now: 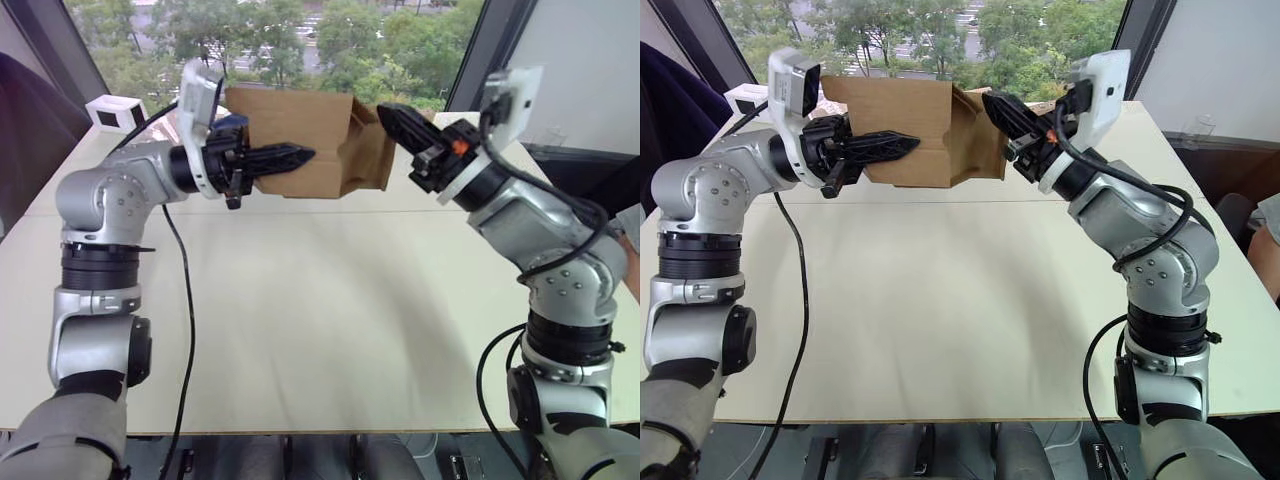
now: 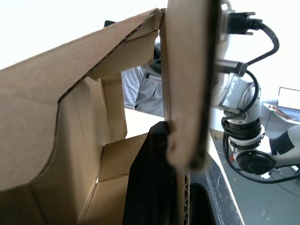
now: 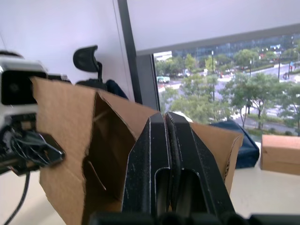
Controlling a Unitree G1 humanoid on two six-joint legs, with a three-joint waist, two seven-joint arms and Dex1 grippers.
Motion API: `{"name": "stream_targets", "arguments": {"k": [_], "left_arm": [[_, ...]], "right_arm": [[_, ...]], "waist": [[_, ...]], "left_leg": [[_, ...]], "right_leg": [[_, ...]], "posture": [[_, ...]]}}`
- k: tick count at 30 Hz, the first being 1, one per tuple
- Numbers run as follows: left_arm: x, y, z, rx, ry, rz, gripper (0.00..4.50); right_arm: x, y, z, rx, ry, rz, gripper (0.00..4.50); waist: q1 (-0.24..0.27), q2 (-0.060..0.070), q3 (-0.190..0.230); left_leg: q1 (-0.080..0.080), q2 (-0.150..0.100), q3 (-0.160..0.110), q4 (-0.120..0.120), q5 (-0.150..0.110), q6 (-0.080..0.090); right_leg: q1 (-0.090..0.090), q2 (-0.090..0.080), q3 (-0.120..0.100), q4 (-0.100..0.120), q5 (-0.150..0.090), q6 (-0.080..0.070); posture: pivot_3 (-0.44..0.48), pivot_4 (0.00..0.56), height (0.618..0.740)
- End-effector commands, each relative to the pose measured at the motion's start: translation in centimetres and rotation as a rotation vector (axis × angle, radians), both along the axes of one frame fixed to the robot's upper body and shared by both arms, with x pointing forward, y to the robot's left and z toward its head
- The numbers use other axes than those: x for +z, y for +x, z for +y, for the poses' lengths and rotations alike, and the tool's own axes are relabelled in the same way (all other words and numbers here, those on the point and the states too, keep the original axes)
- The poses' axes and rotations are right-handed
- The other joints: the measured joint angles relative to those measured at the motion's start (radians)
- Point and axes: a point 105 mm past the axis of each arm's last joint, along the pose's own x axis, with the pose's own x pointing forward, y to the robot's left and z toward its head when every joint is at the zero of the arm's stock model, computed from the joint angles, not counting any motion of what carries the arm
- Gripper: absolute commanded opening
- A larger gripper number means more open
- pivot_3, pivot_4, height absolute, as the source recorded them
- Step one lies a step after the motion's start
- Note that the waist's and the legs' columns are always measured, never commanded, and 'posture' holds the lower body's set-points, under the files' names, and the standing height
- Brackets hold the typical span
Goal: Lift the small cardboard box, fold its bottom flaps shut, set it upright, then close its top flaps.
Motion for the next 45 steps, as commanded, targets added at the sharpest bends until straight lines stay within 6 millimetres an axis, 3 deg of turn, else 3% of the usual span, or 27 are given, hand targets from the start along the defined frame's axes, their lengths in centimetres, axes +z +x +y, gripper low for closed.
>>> {"name": "stream_targets", "arguments": {"k": [1,8,15,18,23,28,31,35,45], "left_arm": [[1.3,-1.0,-0.6,-0.040,-0.010,-0.059,0.00],[1.1,-1.3,-1.0,-0.066,-0.014,-0.050,0.00],[1.0,-0.8,-1.0,-0.053,-0.030,-0.036,0.00],[1.2,-0.5,-0.5,-0.025,-0.054,-0.032,0.00],[1.2,-1.3,-0.1,-0.043,-0.056,-0.017,0.00],[1.3,-1.6,0.0,-0.043,-0.063,-0.011,0.00],[1.5,-1.7,-0.2,-0.043,-0.075,-0.014,0.00],[1.6,-2.0,-0.7,-0.058,-0.081,-0.014,0.00],[0.9,-2.9,-0.9,-0.096,-0.061,0.021,0.00]], "right_arm": [[0.9,-1.2,1.4,0.056,-0.009,-0.057,0.04],[0.7,-1.9,2.9,0.133,-0.029,-0.063,0.04],[0.9,-2.0,3.1,0.145,-0.023,-0.073,0.04],[0.4,-2.6,1.9,0.124,-0.048,-0.076,0.04],[0.0,-5.1,-2.0,0.148,-0.086,-0.043,0.04],[-2.0,-4.7,-3.9,0.064,-0.133,0.062,0.04],[-4.1,-4.9,-2.7,0.097,-0.191,0.109,0.04],[-4.9,-4.8,-1.3,0.125,-0.216,0.110,0.04],[-3.6,-4.0,-0.4,0.148,-0.169,0.048,0.04]], "waist": [[0.000,0.000,0.000],[-0.001,0.000,0.000],[-0.001,0.000,0.000],[0.001,0.000,0.000],[0.006,0.000,0.000],[0.000,0.000,0.000],[-0.001,0.000,0.000],[0.000,0.000,0.000],[0.003,0.000,0.000]], "left_leg": [[0.000,0.000,0.000,0.000,0.000,0.000],[0.000,0.000,0.000,0.000,0.000,0.000],[0.000,0.000,0.000,0.000,0.000,0.000],[0.000,0.000,0.000,0.000,0.000,0.000],[-0.002,-0.002,-0.001,0.000,0.000,0.000],[-0.001,0.000,-0.001,0.001,0.000,0.000],[-0.001,0.001,-0.001,0.001,0.000,0.000],[-0.001,0.001,-0.001,0.001,0.000,0.000],[-0.001,0.000,-0.001,0.001,0.000,0.000]], "right_leg": [[0.000,0.000,0.000,0.000,0.000,0.000],[0.000,0.000,0.000,0.000,0.000,0.000],[0.000,0.000,0.000,0.000,0.000,0.000],[0.000,0.000,0.000,0.000,0.000,0.000],[0.000,-0.002,-0.001,-0.001,0.000,0.000],[0.000,-0.001,-0.001,-0.001,0.000,0.000],[0.000,0.000,-0.001,0.000,0.000,0.000],[0.000,0.001,-0.001,0.000,0.000,0.000],[0.000,0.000,-0.001,-0.001,0.000,0.000]], "posture": [[0.000,0.150,0.740],[0.000,0.150,0.740],[0.000,0.150,0.740],[0.000,0.150,0.740],[0.000,0.150,0.740],[0.000,0.150,0.740],[0.000,0.150,0.740],[0.000,0.150,0.740],[0.000,0.150,0.740]]}}
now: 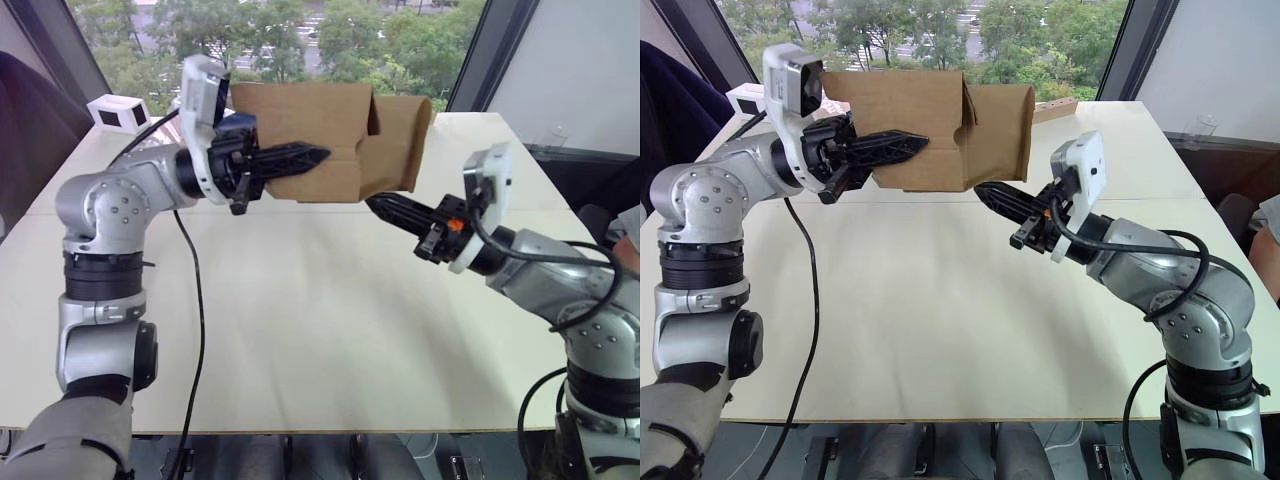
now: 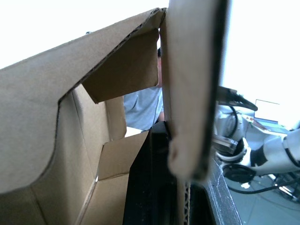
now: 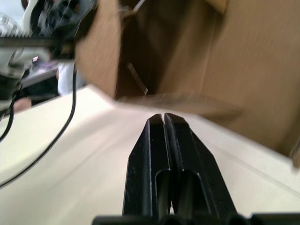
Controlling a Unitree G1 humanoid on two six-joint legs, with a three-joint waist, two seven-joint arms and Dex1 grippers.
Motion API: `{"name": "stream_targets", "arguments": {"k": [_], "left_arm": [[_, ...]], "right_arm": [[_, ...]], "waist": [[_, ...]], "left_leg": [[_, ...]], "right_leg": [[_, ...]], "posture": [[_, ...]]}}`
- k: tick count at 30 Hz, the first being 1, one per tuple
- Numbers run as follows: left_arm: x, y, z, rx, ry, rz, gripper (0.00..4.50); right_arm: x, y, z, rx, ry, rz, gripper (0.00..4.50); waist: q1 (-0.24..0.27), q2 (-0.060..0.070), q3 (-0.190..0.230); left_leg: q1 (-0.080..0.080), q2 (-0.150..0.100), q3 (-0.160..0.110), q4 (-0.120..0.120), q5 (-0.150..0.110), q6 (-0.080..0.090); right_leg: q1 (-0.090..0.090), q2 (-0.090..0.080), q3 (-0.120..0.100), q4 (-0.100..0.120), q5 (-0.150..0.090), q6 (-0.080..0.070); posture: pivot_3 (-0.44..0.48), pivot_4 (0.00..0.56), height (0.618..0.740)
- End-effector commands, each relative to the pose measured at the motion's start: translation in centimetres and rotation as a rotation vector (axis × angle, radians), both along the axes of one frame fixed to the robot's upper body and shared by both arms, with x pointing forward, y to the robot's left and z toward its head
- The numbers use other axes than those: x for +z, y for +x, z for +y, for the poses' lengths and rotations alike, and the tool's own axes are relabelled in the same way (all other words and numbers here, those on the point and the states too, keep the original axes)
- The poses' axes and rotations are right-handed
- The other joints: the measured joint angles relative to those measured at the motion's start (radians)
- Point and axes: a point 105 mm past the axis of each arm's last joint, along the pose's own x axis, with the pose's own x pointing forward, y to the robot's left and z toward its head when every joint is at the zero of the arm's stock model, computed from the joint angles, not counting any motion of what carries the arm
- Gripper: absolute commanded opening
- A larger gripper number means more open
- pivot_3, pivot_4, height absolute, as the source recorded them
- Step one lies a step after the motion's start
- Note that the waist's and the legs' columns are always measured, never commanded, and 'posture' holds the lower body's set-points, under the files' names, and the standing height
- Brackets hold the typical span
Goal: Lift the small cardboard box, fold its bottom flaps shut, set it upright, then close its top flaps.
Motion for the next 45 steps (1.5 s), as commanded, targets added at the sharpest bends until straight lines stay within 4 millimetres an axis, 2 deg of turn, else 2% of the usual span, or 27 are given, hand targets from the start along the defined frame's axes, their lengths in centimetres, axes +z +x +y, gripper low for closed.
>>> {"name": "stream_targets", "arguments": {"k": [1,5,13,17,19,21,25,29,31,34,39,42,45], "left_arm": [[0.5,-0.6,0.2,-0.012,-0.010,-0.018,0.00],[-0.2,-0.3,0.1,0.005,0.011,-0.014,0.00],[0.0,-0.1,0.1,0.008,-0.007,-0.017,0.00],[0.4,0.3,0.8,0.043,-0.023,-0.020,0.00],[0.6,0.3,1.1,0.050,-0.026,-0.022,0.00],[0.8,0.3,1.3,0.052,-0.031,-0.024,0.00],[1.1,0.3,1.3,0.051,-0.037,-0.026,0.00],[1.2,0.1,1.1,0.038,-0.038,-0.028,0.00],[1.2,0.1,1.0,0.034,-0.037,-0.029,0.00],[1.3,0.0,0.9,0.032,-0.037,-0.031,0.00],[1.3,-0.1,0.8,0.029,-0.033,-0.030,0.00],[1.3,0.0,0.8,0.034,-0.031,-0.028,0.00],[1.3,0.2,0.9,0.041,-0.032,-0.027,0.00]], "right_arm": [[1.4,-0.6,0.5,0.039,0.031,-0.059,0.04],[1.7,-1.2,1.1,0.087,0.046,-0.059,0.04],[1.2,-1.3,1.9,0.114,0.030,-0.047,0.04],[2.6,-1.8,-0.8,0.091,0.055,-0.051,0.04],[3.5,-2.7,-2.0,0.135,0.110,-0.019,0.04],[4.7,-2.6,-3.8,0.108,0.166,-0.032,0.04],[6.2,-0.5,-7.1,-0.044,0.292,-0.073,0.04],[5.1,2.6,-8.6,-0.188,0.284,-0.066,0.04],[4.1,4.1,-8.4,-0.238,0.234,-0.056,0.04],[2.5,6.0,-7.0,-0.262,0.135,-0.049,0.04],[2.2,6.8,-4.7,-0.201,0.118,-0.064,0.04],[2.4,5.7,-2.7,-0.072,0.150,-0.067,0.04],[3.1,2.9,-0.8,0.121,0.228,-0.051,0.04]], "waist": [[0.000,0.000,0.000],[0.000,0.000,0.000],[0.000,0.000,0.000],[0.004,0.000,0.000],[0.004,0.000,0.000],[0.003,0.000,0.000],[-0.001,0.000,0.000],[-0.003,0.000,0.000],[-0.003,0.000,0.000],[-0.004,0.000,0.000],[-0.003,0.000,0.000],[0.001,0.000,0.000],[0.001,0.000,0.000]], "left_leg": [[0.000,0.000,0.000,0.000,0.000,0.000],[0.000,0.000,0.000,0.000,0.000,0.000],[0.000,0.000,0.000,0.000,0.000,0.000],[0.000,0.000,0.000,0.000,0.000,0.000],[0.000,-0.001,0.000,0.000,0.000,0.000],[0.000,-0.001,0.000,0.000,0.000,0.000],[0.000,0.000,0.000,0.000,0.000,0.000],[0.001,0.000,0.001,0.000,0.000,0.000],[0.001,0.000,0.001,0.000,0.000,0.000],[0.001,0.000,0.002,0.000,0.000,0.000],[0.000,0.000,0.001,0.000,0.000,0.000],[0.000,0.000,0.001,0.000,0.000,0.000],[-0.001,0.000,0.001,0.000,0.000,0.000]], "right_leg": [[0.000,0.000,0.000,0.000,0.000,0.000],[0.000,0.000,0.000,0.000,0.000,0.000],[0.000,0.000,0.000,0.000,0.000,0.000],[0.000,0.000,0.000,0.000,0.000,0.000],[0.000,-0.001,0.000,0.000,0.000,0.000],[0.001,-0.001,0.000,-0.001,0.000,0.000],[0.001,-0.001,0.000,0.000,0.000,0.000],[0.001,0.000,0.000,0.000,0.000,0.000],[0.001,0.000,0.000,0.000,0.000,0.000],[0.000,0.000,0.001,0.000,0.000,0.000],[-0.001,0.000,0.001,0.001,0.000,0.000],[-0.001,0.000,0.000,0.000,0.000,0.000],[-0.001,0.000,0.000,0.000,0.000,0.000]], "posture": [[0.000,0.150,0.740],[0.000,0.150,0.740],[0.000,0.150,0.740],[0.000,0.150,0.740],[0.000,0.150,0.740],[0.000,0.150,0.740],[0.000,0.150,0.740],[0.000,0.150,0.740],[0.000,0.150,0.740],[0.000,0.150,0.740],[0.000,0.150,0.740],[0.000,0.150,0.740],[0.000,0.150,0.740]]}}
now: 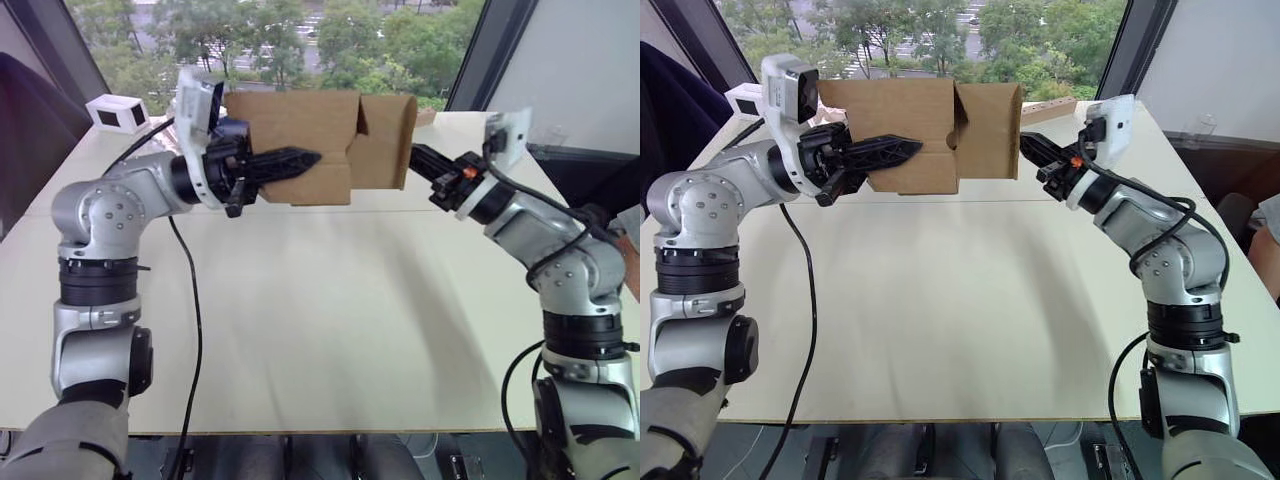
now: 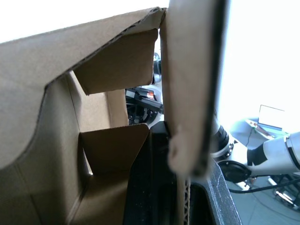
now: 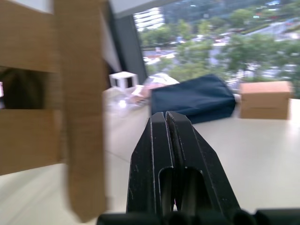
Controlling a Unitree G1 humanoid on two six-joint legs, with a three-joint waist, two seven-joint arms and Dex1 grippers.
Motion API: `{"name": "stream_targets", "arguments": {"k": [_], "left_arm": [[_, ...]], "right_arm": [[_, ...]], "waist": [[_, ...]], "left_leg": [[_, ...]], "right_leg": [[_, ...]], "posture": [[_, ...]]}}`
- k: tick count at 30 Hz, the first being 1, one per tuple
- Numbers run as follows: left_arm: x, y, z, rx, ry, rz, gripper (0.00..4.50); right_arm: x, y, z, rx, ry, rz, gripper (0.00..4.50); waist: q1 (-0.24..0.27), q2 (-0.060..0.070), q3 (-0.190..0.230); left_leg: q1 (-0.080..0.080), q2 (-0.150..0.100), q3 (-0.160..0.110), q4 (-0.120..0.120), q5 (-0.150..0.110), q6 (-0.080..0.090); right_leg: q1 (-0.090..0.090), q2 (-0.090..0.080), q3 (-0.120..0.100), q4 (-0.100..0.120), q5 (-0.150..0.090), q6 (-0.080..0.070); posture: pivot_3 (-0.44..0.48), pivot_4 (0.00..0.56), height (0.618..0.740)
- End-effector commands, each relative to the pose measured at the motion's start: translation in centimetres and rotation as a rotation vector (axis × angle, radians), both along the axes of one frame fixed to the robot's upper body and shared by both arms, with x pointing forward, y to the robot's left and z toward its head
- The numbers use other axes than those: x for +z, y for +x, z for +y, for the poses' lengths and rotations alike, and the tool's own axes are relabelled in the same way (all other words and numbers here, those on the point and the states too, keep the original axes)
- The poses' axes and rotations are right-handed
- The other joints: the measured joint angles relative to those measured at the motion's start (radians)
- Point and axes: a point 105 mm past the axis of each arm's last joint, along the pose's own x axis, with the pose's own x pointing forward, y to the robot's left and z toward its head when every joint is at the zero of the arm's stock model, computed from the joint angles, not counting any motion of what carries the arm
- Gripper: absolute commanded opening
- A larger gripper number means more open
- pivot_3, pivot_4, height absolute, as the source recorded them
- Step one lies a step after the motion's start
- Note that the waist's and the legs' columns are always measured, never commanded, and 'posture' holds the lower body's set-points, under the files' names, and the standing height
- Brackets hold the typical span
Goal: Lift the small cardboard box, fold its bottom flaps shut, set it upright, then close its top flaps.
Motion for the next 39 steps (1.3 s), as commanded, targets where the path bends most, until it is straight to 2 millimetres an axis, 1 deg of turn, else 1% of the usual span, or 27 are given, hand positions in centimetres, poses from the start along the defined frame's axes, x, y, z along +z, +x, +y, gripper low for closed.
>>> {"name": "stream_targets", "arguments": {"k": [1,3,5,10,13,15,16,22,26,34,39], "left_arm": [[1.7,-0.6,0.1,-0.008,-0.019,-0.065,0.00],[1.9,-0.6,0.2,-0.008,-0.024,-0.064,0.00],[2.0,-0.7,0.2,-0.011,-0.028,-0.064,0.00],[2.0,-0.7,0.1,-0.023,-0.031,-0.062,0.00],[2.2,-0.9,0.1,-0.028,-0.040,-0.064,0.00],[2.3,-0.9,0.1,-0.032,-0.046,-0.064,0.00],[2.3,-0.9,0.2,-0.033,-0.048,-0.064,0.00],[2.4,-0.9,0.2,-0.032,-0.049,-0.063,0.00],[2.5,-0.8,0.3,-0.022,-0.052,-0.062,0.00],[2.6,-0.8,0.3,-0.020,-0.049,-0.062,0.00],[2.7,-0.8,0.4,-0.020,-0.052,-0.064,0.00]], "right_arm": [[2.5,-4.2,2.3,0.247,0.096,-0.075,0.04],[2.5,-5.3,2.9,0.310,0.129,-0.062,0.04],[2.5,-5.7,3.2,0.329,0.143,-0.052,0.04],[2.1,-5.1,3.1,0.317,0.218,-0.020,0.04],[2.2,-4.8,2.5,0.332,0.312,0.004,0.68],[2.2,-4.7,2.1,0.345,0.363,0.020,1.50],[2.2,-4.8,2.0,0.362,0.385,0.027,1.70],[2.2,-5.3,2.3,0.438,0.451,0.056,1.70],[2.1,-5.9,2.5,0.509,0.530,0.076,1.70],[1.7,-5.9,2.8,0.511,0.555,0.090,1.70],[1.4,-5.1,2.9,0.455,0.551,0.091,1.70]], "waist": [[-0.001,0.000,0.000],[-0.001,0.000,0.000],[-0.001,0.000,0.000],[-0.003,0.000,0.000],[-0.005,0.000,0.000],[-0.004,0.000,0.000],[-0.004,0.000,0.000],[-0.005,0.000,0.000],[-0.006,0.000,0.000],[-0.005,0.000,0.000],[-0.005,0.000,0.000]], "left_leg": [[0.000,0.000,0.000,0.000,0.000,0.000],[0.000,0.000,-0.001,0.000,0.000,0.000],[0.000,0.000,-0.001,0.000,0.000,0.000],[0.000,0.000,-0.001,0.000,0.000,0.000],[0.000,0.000,-0.001,0.000,0.000,0.000],[0.000,0.000,-0.001,0.000,0.000,0.000],[0.000,0.000,-0.001,0.000,0.000,0.000],[0.000,0.000,-0.001,0.000,0.000,0.000],[0.000,0.000,-0.001,0.000,0.000,0.000],[0.000,0.000,-0.001,0.000,0.000,0.000],[0.000,0.000,0.000,0.000,0.000,0.000]], "right_leg": [[0.000,0.000,0.000,0.000,0.000,0.000],[0.000,0.000,0.000,0.000,0.000,0.000],[0.000,0.000,0.000,0.000,0.000,0.000],[0.000,0.000,0.000,0.000,0.000,0.000],[0.000,0.000,0.000,0.000,0.000,0.000],[0.000,0.000,0.000,0.001,0.000,0.000],[0.000,0.000,0.000,0.001,0.000,0.000],[0.000,0.000,0.000,0.001,0.000,0.000],[0.000,0.000,0.000,0.001,0.000,0.000],[0.000,0.000,0.000,0.001,0.000,0.000],[0.000,0.000,0.000,0.001,0.000,0.000]], "posture": [[0.000,0.150,0.740],[0.000,0.150,0.740],[0.000,0.150,0.740],[0.000,0.150,0.740],[0.000,0.150,0.740],[0.000,0.150,0.740],[0.000,0.150,0.740],[0.000,0.150,0.740],[0.000,0.150,0.740],[0.000,0.150,0.740],[0.000,0.150,0.740]]}}
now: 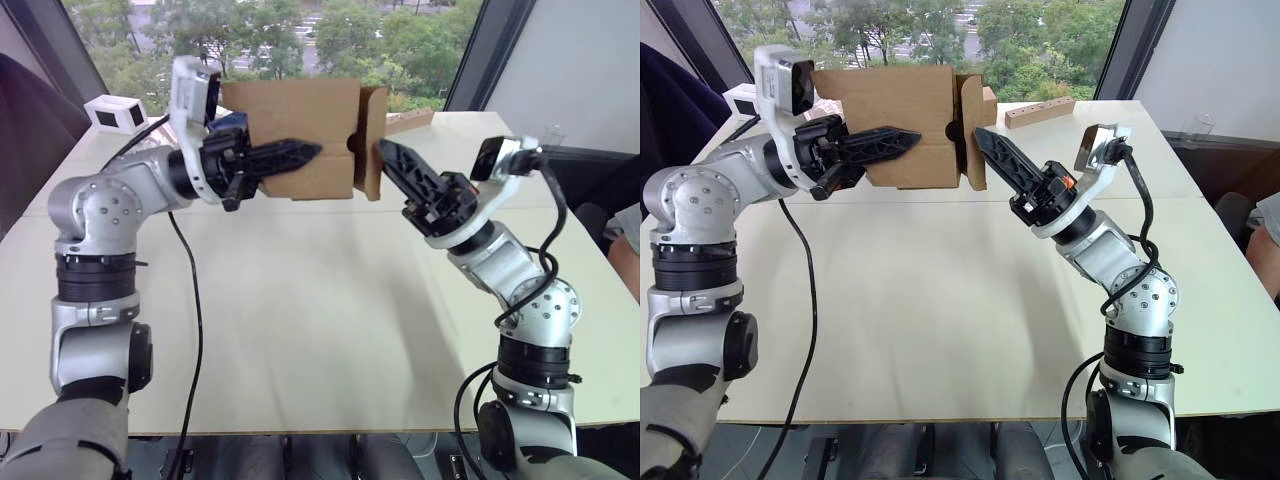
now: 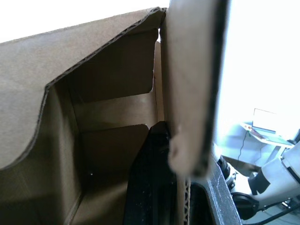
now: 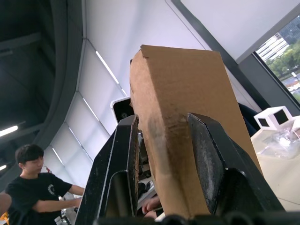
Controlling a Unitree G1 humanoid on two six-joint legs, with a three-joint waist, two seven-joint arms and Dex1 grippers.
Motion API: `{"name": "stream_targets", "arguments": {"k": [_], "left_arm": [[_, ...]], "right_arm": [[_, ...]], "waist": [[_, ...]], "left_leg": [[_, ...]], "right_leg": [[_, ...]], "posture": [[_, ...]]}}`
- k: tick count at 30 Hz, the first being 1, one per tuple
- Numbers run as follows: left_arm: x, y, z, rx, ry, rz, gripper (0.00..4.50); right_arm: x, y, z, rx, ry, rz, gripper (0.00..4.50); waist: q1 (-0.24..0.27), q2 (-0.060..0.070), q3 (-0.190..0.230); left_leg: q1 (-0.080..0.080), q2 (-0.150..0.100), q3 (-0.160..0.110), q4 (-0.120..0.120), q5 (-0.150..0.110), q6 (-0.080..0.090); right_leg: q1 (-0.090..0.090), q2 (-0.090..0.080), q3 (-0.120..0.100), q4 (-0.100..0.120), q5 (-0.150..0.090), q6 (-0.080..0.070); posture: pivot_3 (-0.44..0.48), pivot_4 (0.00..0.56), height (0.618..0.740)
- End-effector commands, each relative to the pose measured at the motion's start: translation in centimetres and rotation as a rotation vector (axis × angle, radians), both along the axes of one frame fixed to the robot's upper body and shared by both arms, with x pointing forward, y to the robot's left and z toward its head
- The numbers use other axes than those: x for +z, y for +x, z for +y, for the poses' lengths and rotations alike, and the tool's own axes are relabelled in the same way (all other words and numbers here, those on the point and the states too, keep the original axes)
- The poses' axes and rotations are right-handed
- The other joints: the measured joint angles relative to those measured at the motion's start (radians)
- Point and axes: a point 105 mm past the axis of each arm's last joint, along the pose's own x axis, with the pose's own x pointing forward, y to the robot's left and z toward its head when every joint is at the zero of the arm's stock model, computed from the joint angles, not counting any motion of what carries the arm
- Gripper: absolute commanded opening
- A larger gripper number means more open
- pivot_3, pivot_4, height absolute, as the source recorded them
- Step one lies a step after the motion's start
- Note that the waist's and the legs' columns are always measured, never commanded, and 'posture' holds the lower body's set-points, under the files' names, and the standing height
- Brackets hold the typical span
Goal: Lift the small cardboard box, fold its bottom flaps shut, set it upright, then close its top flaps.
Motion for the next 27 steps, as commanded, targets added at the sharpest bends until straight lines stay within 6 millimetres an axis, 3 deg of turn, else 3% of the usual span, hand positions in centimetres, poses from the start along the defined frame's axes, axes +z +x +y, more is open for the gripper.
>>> {"name": "stream_targets", "arguments": {"k": [1,4,12,27], "left_arm": [[1.6,-0.5,0.5,0.002,-0.030,-0.056,0.00],[1.6,-0.6,0.5,0.001,-0.031,-0.055,0.00],[1.5,-0.5,0.5,0.006,-0.035,-0.054,0.00],[1.2,-0.1,-0.2,0.007,-0.071,-0.042,0.00]], "right_arm": [[0.6,0.0,-0.2,-0.032,0.015,-0.028,1.46],[0.7,-0.1,-0.1,-0.033,0.022,-0.034,0.59],[0.9,-0.2,0.4,-0.036,0.029,-0.040,0.59],[1.7,-0.9,3.6,-0.003,0.063,-0.049,0.59]], "waist": [[0.000,0.000,0.000],[0.000,0.000,0.000],[0.000,0.000,0.000],[-0.001,0.000,0.000]], "left_leg": [[0.000,0.000,0.000,0.000,0.000,0.000],[0.000,0.000,0.000,0.000,0.000,0.000],[0.000,0.000,0.000,0.000,0.000,0.000],[0.000,0.000,0.000,0.000,0.000,0.000]], "right_leg": [[0.000,0.000,0.000,0.000,0.000,0.000],[0.000,0.000,0.000,0.000,0.000,0.000],[0.000,0.000,0.000,0.000,0.000,0.000],[0.000,0.000,0.000,0.000,0.000,0.000]], "posture": [[0.000,0.150,0.740],[0.000,0.150,0.740],[0.000,0.150,0.740],[0.000,0.150,0.740]]}}
